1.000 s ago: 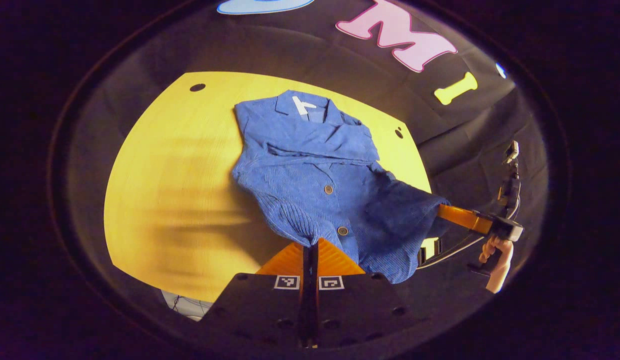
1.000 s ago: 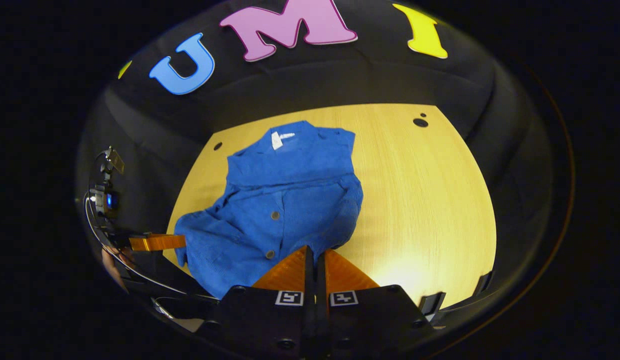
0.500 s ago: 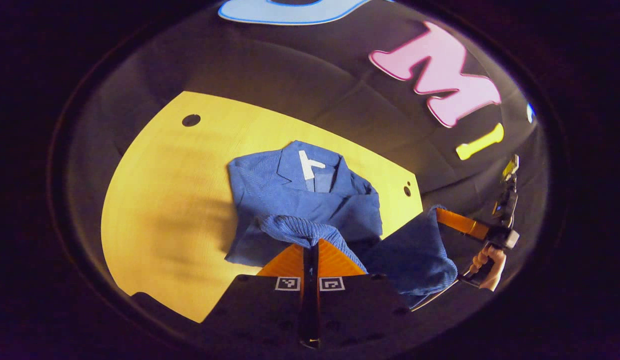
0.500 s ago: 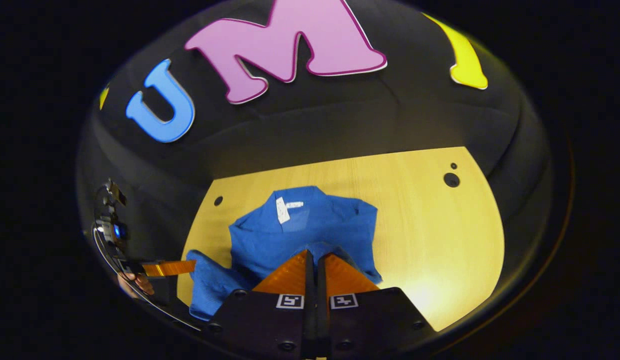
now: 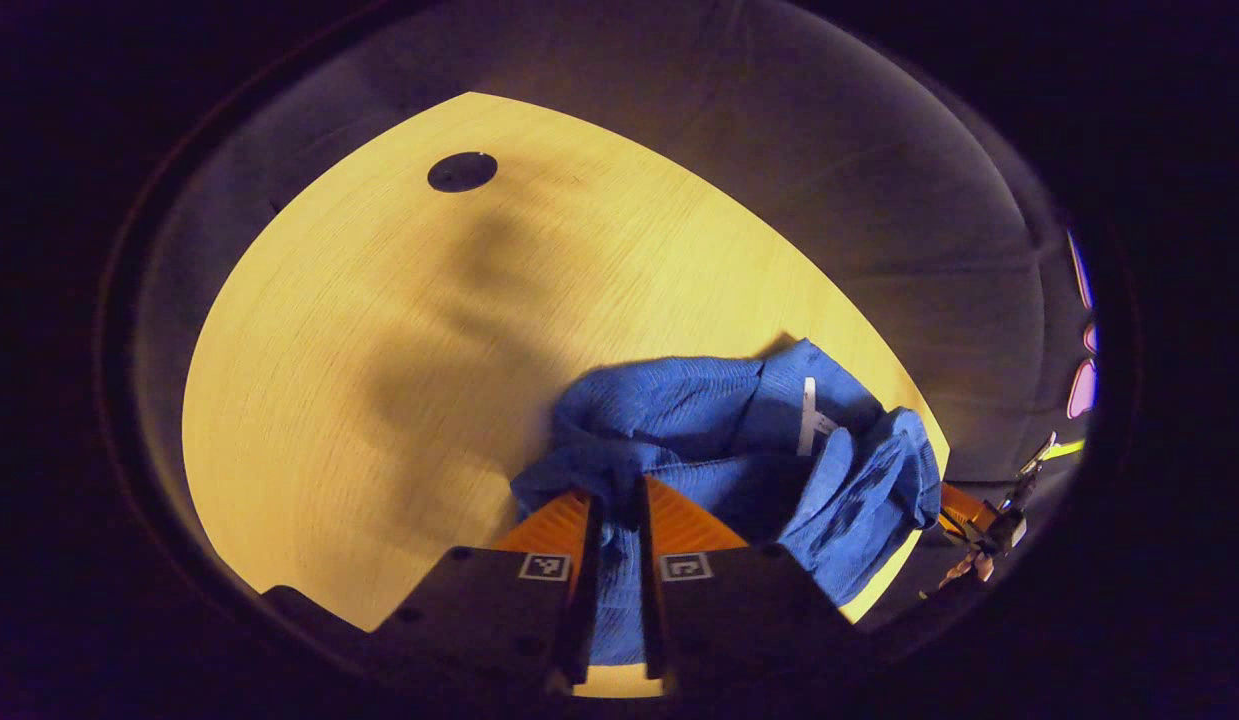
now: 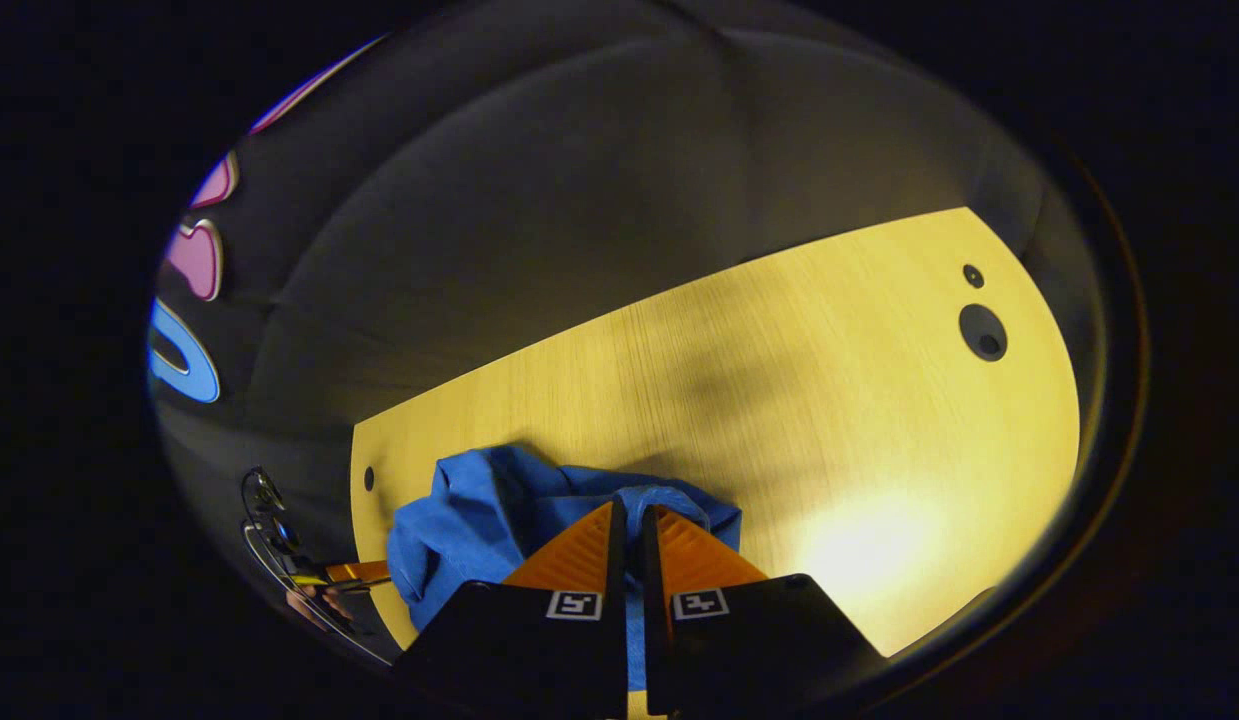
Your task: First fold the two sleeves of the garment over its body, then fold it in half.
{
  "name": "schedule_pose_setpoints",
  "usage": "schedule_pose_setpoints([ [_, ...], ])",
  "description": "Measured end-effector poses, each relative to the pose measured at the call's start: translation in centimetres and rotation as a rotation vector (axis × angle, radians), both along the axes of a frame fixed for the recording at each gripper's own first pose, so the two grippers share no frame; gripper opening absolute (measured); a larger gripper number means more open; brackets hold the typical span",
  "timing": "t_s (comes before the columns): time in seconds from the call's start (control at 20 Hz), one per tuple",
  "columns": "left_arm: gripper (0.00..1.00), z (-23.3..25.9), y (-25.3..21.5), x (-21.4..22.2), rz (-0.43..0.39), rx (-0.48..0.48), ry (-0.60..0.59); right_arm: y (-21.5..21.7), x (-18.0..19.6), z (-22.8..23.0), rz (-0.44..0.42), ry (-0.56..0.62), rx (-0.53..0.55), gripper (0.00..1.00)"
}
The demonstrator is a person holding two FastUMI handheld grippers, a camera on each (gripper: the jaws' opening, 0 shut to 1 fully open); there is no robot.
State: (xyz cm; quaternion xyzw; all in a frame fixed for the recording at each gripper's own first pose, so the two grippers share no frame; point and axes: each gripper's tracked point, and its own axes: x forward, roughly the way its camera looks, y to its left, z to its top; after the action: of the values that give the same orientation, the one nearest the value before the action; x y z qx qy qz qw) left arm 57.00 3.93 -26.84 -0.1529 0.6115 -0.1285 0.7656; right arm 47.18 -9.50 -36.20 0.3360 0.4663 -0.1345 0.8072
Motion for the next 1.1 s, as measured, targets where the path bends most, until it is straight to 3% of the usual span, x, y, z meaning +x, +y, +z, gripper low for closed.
schedule_pose_setpoints([
  [0.05, 0.26, 0.1, -0.1, 0.7, 0.012, -0.001, -0.031, -0.1, 0.5, -0.3, -0.007, -0.012, 0.000, 0.12],
  [0.2, 0.70, 2.1, 0.0, 2.5, 0.000, 0.013, -0.168, -0.6, 2.0, 0.7, -0.017, -0.098, -0.019, 0.63],
  [0.3, 0.72, 4.0, 0.2, 3.2, -0.006, 0.012, -0.258, -1.2, 2.7, 1.6, -0.032, -0.144, -0.052, 0.91],
  [0.35, 0.72, 5.2, 0.2, 3.5, -0.008, -0.004, -0.305, -1.4, 3.1, 2.2, -0.037, -0.165, -0.067, 0.95],
  [0.4, 0.77, 6.1, 0.2, 3.3, -0.014, -0.019, -0.336, -1.4, 3.2, 2.9, -0.041, -0.187, -0.074, 0.81],
  [0.45, 0.80, 6.9, 0.5, 3.0, -0.014, -0.013, -0.356, -1.5, 3.2, 3.5, -0.040, -0.208, -0.084, 0.97],
  [0.6, 0.82, 8.2, 0.9, 2.1, 0.004, -0.061, -0.351, -1.5, 3.1, 5.2, -0.024, -0.252, -0.090, 0.97],
  [0.85, 0.84, 7.4, 3.3, -1.3, 0.070, -0.127, -0.187, -0.6, 1.9, 6.2, 0.047, -0.257, -0.151, 0.97],
  [1.0, 0.85, 10.1, 3.8, -1.4, 0.052, -0.099, -0.290, 0.9, 1.5, 7.7, 0.081, -0.284, -0.157, 0.98],
  [1.1, 0.85, 12.4, 3.4, -2.4, -0.023, -0.042, -0.375, 1.6, 1.0, 9.0, 0.113, -0.315, -0.196, 0.98],
])
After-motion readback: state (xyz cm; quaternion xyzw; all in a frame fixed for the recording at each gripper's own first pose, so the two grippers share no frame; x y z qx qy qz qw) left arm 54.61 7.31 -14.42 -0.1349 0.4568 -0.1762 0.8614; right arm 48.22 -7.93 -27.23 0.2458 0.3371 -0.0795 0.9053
